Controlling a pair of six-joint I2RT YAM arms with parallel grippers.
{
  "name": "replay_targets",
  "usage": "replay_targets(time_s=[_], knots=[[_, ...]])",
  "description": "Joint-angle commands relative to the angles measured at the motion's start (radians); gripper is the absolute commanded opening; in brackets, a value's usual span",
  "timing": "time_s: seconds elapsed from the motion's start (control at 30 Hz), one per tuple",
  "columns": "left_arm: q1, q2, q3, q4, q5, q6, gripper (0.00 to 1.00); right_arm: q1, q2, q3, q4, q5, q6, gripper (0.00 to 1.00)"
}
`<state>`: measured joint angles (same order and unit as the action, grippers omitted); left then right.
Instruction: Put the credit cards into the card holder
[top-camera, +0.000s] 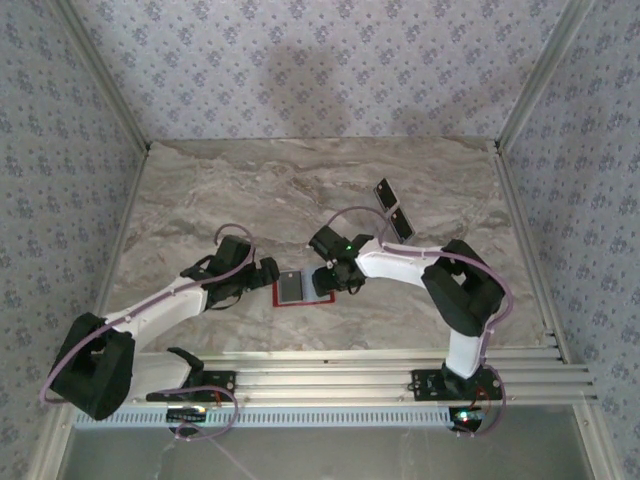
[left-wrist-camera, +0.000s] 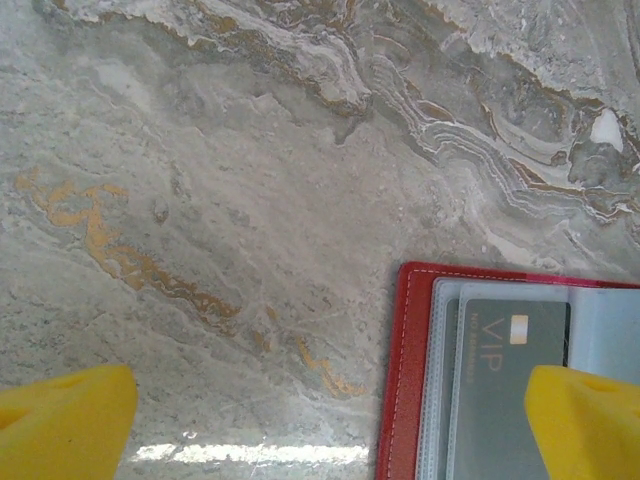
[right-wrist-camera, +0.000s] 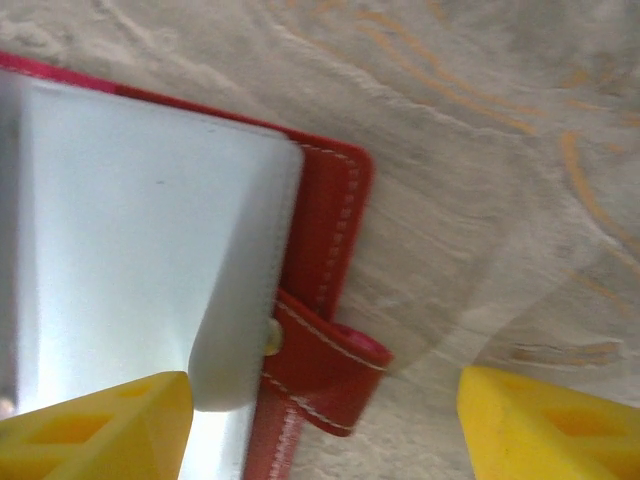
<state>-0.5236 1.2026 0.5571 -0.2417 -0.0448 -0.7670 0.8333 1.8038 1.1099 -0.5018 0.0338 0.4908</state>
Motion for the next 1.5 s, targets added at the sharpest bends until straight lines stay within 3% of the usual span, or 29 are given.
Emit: replay_targets(time_s=[0.0,0.4,0.73,0.83,1.0,1.23,1.37,1.47], knots=[[0.002,0.003,-0.011,0.007,0.005,0.016,1.00,-0.023,-0.053,-0.026,-0.002,-0.003,0.025,0.73],[0.001,-0.001,-0.017,0.002,-0.008,0.018,1.00,-0.099,-0.017,-0.056,0.019,-0.038,0.025,0.69],[0.000,0.003,-0.007,-0.010,-0.013,0.032,1.00,-0.135,-0.114,-0.124,0.046,-0.022,0.027,0.60],[-0.004,0.006,-0.003,-0.016,-0.018,0.036,1.00,-0.127,-0.138,-0.120,0.049,-0.024,0.033,0.60],[-0.011,0.016,0.005,-0.016,-0.025,0.039,1.00,-0.086,-0.145,-0.074,0.038,-0.017,0.035,0.69],[-0.022,0.040,0.016,-0.007,-0.027,0.039,1.00,-0.077,-0.039,-0.019,0.016,-0.017,0.027,0.69],[-0.027,0.046,0.021,-0.004,-0.027,0.040,1.00,-0.108,-0.016,-0.056,0.017,-0.010,0.035,0.61],[-0.031,0.043,0.023,-0.005,-0.030,0.041,1.00,-0.136,-0.051,-0.103,0.034,-0.011,0.045,0.49]])
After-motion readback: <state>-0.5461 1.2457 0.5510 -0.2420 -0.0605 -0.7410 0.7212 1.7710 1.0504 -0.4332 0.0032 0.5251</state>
